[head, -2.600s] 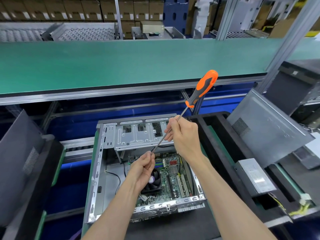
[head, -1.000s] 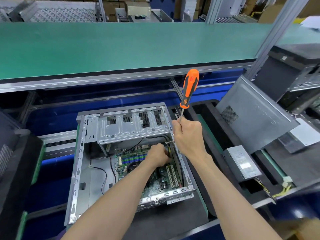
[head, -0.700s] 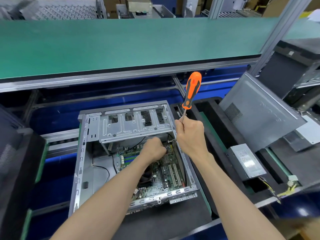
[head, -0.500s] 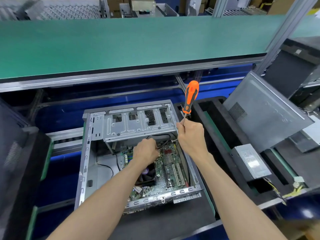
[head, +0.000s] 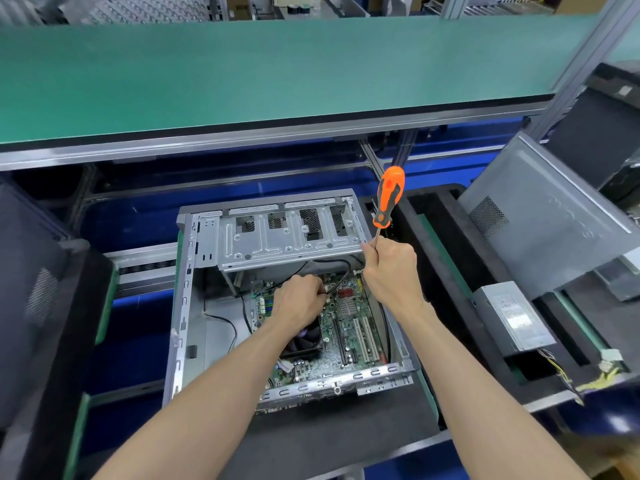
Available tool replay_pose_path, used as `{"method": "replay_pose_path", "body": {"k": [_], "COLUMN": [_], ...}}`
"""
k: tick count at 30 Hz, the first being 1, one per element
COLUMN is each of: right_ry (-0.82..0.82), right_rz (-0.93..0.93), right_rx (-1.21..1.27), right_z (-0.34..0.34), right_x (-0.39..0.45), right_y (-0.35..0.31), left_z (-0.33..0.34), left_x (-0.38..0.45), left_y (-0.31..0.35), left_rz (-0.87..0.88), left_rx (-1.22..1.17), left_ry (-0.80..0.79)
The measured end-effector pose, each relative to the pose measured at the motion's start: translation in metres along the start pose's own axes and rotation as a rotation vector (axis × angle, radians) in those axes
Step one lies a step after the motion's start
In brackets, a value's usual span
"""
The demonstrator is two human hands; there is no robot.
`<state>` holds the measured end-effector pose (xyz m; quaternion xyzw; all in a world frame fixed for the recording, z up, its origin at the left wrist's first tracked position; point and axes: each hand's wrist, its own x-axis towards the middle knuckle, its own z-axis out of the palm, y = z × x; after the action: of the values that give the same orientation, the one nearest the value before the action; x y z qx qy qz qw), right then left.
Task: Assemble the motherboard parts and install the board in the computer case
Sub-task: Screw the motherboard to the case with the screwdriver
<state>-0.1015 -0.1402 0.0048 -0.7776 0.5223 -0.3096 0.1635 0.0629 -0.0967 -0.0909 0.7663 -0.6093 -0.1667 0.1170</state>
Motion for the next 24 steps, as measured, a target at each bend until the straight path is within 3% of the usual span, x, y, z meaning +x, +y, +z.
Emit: {"method": "replay_pose_path", "body": {"k": [24], "right_ry": [-0.043], "right_rz": [0.030], "right_rx": [-0.054], "right_z": [0.002], "right_x": [0.005], "right_y": [0.004], "left_z": [-0.010], "left_x": [0.001], "left_y": [0.010], "left_rz": [0.025], "left_rx": [-0.063], "left_ry": [-0.014]}}
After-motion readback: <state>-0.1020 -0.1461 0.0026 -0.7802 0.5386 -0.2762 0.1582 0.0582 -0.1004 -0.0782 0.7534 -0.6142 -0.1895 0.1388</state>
